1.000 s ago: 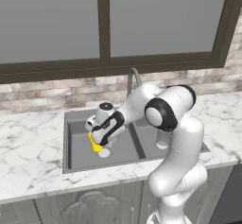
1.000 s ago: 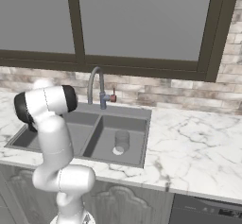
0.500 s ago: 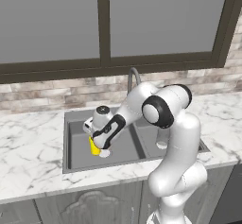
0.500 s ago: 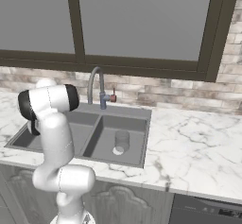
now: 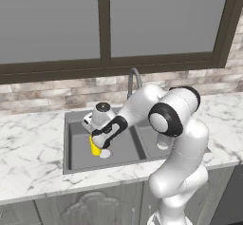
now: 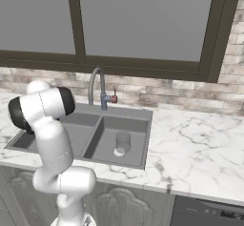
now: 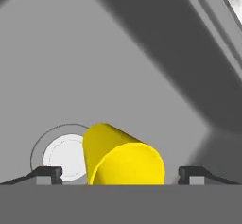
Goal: Move any existing items from the left basin to the right basin for drying. Then move the cup from the counter to the left basin of the sink for washing.
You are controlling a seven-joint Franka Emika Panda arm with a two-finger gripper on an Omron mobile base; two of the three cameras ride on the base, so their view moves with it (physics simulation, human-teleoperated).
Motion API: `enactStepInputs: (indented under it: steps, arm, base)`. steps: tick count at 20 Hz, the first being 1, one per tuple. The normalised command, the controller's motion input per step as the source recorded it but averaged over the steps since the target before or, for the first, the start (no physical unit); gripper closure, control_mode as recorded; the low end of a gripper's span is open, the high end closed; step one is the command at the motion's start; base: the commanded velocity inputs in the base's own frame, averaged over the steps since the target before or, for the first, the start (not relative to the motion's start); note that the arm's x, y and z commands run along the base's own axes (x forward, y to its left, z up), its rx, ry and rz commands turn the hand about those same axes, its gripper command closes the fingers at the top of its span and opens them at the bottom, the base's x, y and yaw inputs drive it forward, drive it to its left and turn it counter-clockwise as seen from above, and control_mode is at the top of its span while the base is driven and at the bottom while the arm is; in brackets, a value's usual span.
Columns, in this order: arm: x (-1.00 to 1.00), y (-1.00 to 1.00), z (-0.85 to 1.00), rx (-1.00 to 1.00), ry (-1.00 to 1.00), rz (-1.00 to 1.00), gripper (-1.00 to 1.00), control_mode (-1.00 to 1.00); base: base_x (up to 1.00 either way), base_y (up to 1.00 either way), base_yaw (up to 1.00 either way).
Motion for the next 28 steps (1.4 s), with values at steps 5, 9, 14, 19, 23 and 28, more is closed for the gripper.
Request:
enactStepInputs:
  steps: [5, 9, 14, 19, 23, 28]
  arm:
    - [-0.03, -0.01, 0.99, 0.0, 0.0, 0.02, -1.0, -1.0]
    - [-0.13, -0.14, 0.91, 0.0, 0.0, 0.01, -1.0, -1.0]
    - [-0.27, -0.3, 0.79, 0.0, 0.0, 0.03, -1.0, -1.0]
    - [-0.41, -0.63, 0.19, 0.0, -0.05, 0.08, -1.0, -1.0]
    - [-0.12, -0.7, 0.0, 0.0, -0.14, 0.05, -1.0, -1.0]
    - [-0.01, -0.41, 0.0, 0.0, -0.04, 0.01, -1.0, -1.0]
  base:
    - [0.0, 0.0, 0.0]
    - [0.0, 0.0, 0.0]
    - [0.0, 0.0, 0.0]
    - [0.0, 0.0, 0.0]
    - [0.0, 0.0, 0.0]
    - [0.0, 0.0, 0.0]
